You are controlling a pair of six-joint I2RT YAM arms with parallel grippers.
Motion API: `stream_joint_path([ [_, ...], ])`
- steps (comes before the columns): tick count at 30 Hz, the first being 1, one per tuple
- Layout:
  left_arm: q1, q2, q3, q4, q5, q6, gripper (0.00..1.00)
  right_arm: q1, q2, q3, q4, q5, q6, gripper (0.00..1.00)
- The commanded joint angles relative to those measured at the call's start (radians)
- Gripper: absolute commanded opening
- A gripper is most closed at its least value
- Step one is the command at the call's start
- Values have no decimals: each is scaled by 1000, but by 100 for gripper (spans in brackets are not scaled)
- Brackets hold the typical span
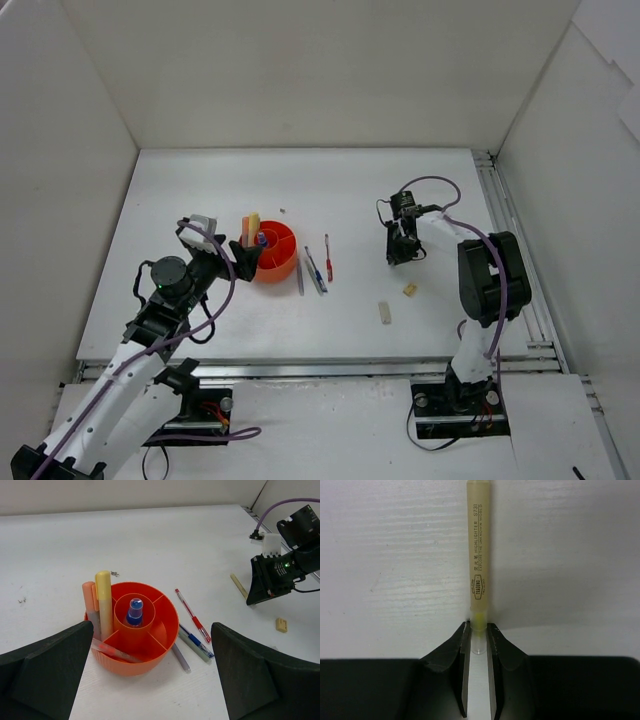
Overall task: Sort the stationery into containers
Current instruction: Pick up the pen from the center of the board.
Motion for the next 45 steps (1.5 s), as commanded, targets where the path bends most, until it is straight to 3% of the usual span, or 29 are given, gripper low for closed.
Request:
stream_joint_path([
  [1, -3, 6, 39, 57, 80, 48, 99, -2, -70, -7, -12, -60, -20, 0],
  [5, -3, 30, 58, 65, 229, 155, 99, 5, -167, -34, -20, -246, -42, 0],
  [6, -3, 56, 67, 48, 266, 183, 99, 7, -209, -36, -53, -356, -48, 0],
  [11, -58, 145, 142, -32, 491, 387, 99, 51, -296, -30, -263, -621, 1, 0],
  [15, -146, 226, 189, -68, 511, 465, 99, 96, -299, -36, -360, -862, 7, 0],
  [20, -299, 286, 257, -124, 436, 563, 99, 162, -291, 15, -532, -1022, -74, 0],
  [23, -358, 340, 307, -216, 421, 643, 99, 174, -320, 9, -543, -1103, -60, 0],
  [32, -511, 496, 395, -294, 347, 726, 96, 194, -369, -16, -543, -1127, -20, 0],
  [38, -548, 533, 426, -276, 312, 743, 84, 200, -369, -8, -543, -1125, -14, 0],
  [45, -559, 549, 433, -256, 320, 761, 60, 212, -351, 9, -541, -1134, -8, 0],
])
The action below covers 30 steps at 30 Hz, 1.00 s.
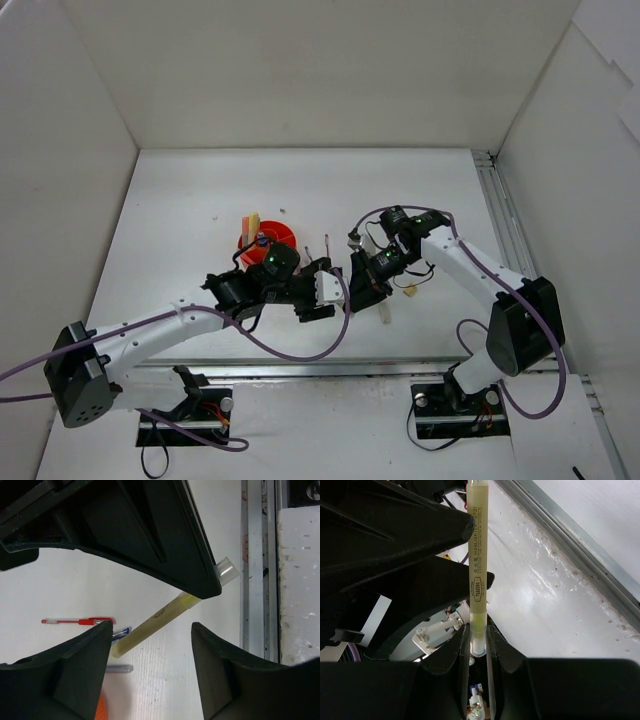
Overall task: Sort the stationery into containers
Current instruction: Pick up the pen from the center of the board.
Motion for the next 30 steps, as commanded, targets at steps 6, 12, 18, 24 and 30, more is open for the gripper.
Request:
stream_joint_path([
  [6, -20, 29, 89, 41, -4, 43, 53, 33, 2, 75, -36, -43, 42, 0],
  [12, -38, 25, 97, 44, -16, 59, 42, 50, 36, 103, -34, -38, 51, 0],
  [18, -38, -10, 65, 74, -16, 52, 22, 48, 44, 107, -34, -12, 65, 0],
  [24, -38, -27, 43, 116, -31, 31, 0, 48, 47, 159, -34, 50, 80, 10],
  [30, -38, -46, 8, 200, -85, -15, 0, 51, 32, 247, -32, 90, 62, 51],
])
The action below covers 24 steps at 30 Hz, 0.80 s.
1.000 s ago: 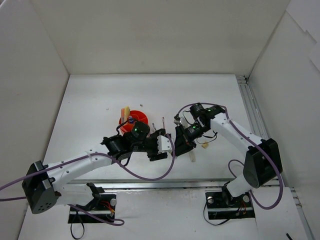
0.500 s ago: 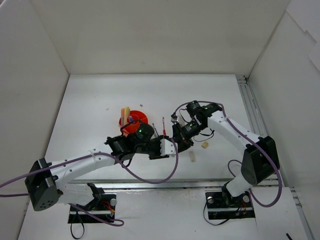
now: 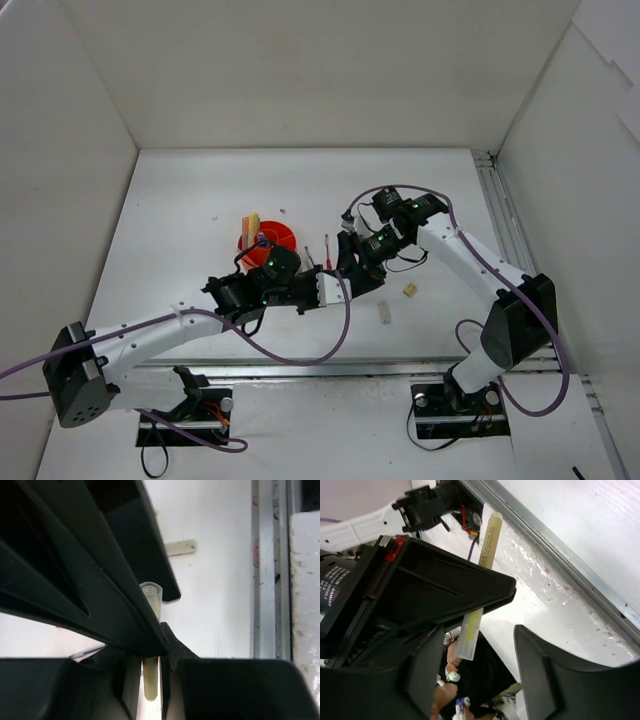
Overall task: Sort the stationery into containers
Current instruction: Pick up the pen from the center of the board, then place the pen in the storage box.
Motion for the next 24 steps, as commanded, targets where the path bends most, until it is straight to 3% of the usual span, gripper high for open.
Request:
stream_joint_path([
  [1, 0, -60, 1, 194, -33, -51, 0, 10, -23, 82, -9, 24, -9, 57],
  [2, 20, -71, -9, 209, -33, -68, 0, 10, -27, 94, -10, 40, -12, 72],
  [3, 51, -101, -38, 231, -28, -82, 0, 4, -36, 117, -7, 81, -9, 98],
  [8, 151, -276, -187, 438, -94, -221, 0, -59, -127, 150, -4, 297, 9, 98],
  [14, 290, -448, -436, 789, -448, -512, 0, -98, -268, 87, 66, 575, 52, 98],
  [18, 402, -460, -516, 894, -443, -616, 0, -121, -329, 30, 112, 689, 63, 98],
  [22, 511, -392, -500, 932, -389, -717, 0, -133, -332, 12, 125, 686, 49, 98],
  [24, 562, -344, -529, 1039, -357, -767, 0, -133, -332, 0, 135, 684, 43, 98],
])
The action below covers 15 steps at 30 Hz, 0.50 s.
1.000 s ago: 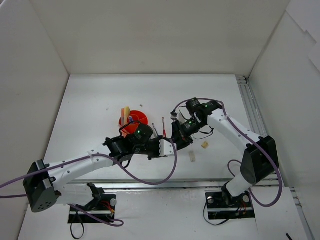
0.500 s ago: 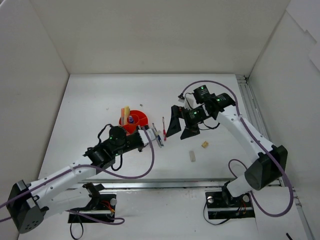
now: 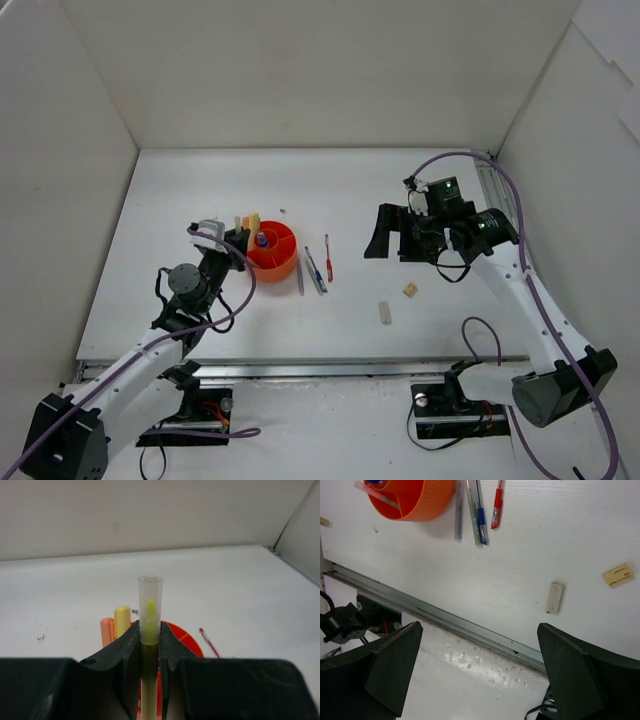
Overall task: Sort the stationery into containers
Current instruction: Place the pen in the storage box.
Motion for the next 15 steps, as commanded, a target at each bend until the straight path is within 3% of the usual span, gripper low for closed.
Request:
stream_joint_path([
  [1, 55, 54, 0, 285, 41, -137, 0, -13, 0, -17, 54, 42, -6, 98],
  [6, 73, 194, -46, 567, 81, -127, 0, -19, -7, -40, 80, 63, -24, 98],
  [15, 73, 433, -63, 875, 121, -139, 0, -37, -17, -58, 99, 105, -49, 98],
])
